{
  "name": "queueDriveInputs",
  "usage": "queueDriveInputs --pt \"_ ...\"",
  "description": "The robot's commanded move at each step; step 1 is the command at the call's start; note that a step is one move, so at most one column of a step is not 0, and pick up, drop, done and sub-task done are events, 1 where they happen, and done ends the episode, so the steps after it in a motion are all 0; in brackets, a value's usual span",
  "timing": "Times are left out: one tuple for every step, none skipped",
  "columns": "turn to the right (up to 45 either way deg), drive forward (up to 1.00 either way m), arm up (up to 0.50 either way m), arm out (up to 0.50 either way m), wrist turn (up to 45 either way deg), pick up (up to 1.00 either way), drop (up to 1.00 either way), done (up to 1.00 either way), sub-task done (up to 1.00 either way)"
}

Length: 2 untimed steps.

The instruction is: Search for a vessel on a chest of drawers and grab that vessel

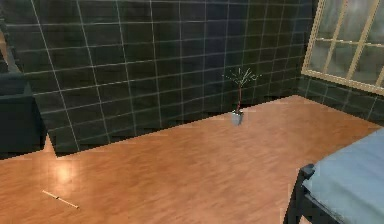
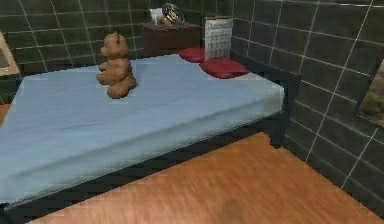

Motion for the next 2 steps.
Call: queueDriveInputs --pt "24.0 0.00 0.00 0.00 0.0 0.00 0.00 0.00 0.00" --pt "0.0 0.15 0.00 0.00 0.0 0.00 0.00 0.00 0.00"
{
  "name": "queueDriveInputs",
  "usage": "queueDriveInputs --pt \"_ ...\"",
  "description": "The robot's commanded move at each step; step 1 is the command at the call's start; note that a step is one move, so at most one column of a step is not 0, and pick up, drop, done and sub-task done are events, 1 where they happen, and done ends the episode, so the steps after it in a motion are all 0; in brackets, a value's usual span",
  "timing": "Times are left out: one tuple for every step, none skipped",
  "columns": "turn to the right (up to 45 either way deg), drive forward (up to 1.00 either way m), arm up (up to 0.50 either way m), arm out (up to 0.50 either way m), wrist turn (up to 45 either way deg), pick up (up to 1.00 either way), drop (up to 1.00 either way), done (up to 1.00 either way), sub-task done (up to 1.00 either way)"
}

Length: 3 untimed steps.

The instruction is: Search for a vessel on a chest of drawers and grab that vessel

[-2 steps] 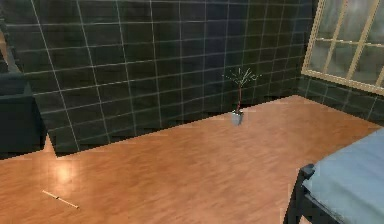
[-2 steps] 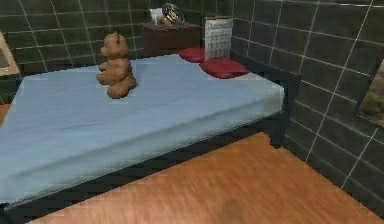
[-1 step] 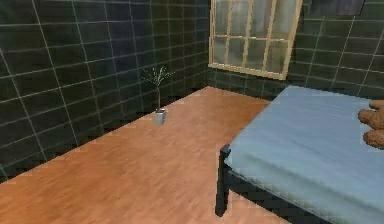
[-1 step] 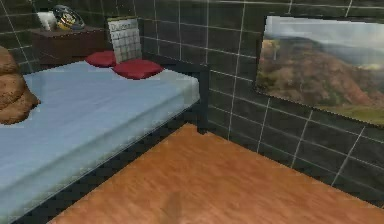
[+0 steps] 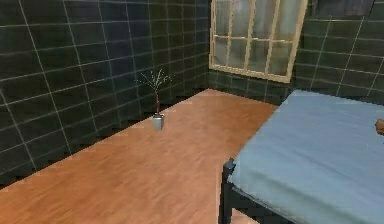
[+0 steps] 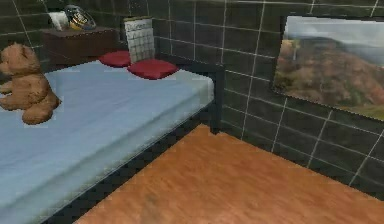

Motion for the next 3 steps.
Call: queueDriveInputs --pt "-15.0 0.00 0.00 0.00 0.0 0.00 0.00 0.00 0.00" --pt "0.0 0.80 0.00 0.00 0.0 0.00 0.00 0.00 0.00" --pt "-36.0 0.00 0.00 0.00 0.0 0.00 0.00 0.00 0.00"
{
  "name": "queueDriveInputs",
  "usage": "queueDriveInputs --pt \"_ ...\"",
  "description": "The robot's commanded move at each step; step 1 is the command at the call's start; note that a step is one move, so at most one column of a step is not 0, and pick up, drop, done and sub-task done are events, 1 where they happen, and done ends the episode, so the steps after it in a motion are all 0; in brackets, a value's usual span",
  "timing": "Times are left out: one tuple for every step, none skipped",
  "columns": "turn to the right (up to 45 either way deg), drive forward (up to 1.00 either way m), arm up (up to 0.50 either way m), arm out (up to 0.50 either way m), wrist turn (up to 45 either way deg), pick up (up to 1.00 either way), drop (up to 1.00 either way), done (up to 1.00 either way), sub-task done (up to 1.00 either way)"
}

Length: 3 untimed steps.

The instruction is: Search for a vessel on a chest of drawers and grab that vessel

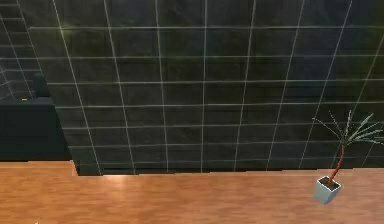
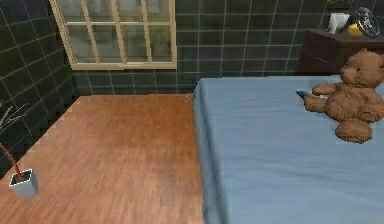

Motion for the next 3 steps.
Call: queueDriveInputs --pt "0.0 0.30 0.00 0.00 0.0 0.00 0.00 0.00 0.00" --pt "45.0 0.00 0.00 0.00 0.0 0.00 0.00 0.00 0.00" --pt "39.0 0.00 0.00 0.00 0.0 0.00 0.00 0.00 0.00"
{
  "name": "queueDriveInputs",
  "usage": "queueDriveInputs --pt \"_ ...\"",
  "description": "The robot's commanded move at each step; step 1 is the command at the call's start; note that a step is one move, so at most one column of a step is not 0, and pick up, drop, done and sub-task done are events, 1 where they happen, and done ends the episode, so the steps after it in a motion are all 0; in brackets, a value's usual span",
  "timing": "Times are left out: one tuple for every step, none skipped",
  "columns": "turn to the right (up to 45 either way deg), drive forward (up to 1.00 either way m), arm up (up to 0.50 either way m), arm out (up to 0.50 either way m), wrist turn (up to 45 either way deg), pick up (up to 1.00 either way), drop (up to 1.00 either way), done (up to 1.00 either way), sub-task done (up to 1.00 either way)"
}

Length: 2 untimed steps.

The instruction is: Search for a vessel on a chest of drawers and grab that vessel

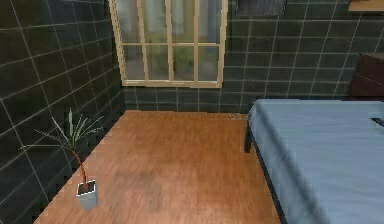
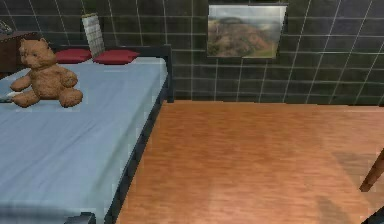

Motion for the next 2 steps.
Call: queueDriveInputs --pt "0.0 0.40 0.00 0.00 0.0 0.00 0.00 0.00 0.00" --pt "9.0 0.00 0.00 0.00 0.0 0.00 0.00 0.00 0.00"
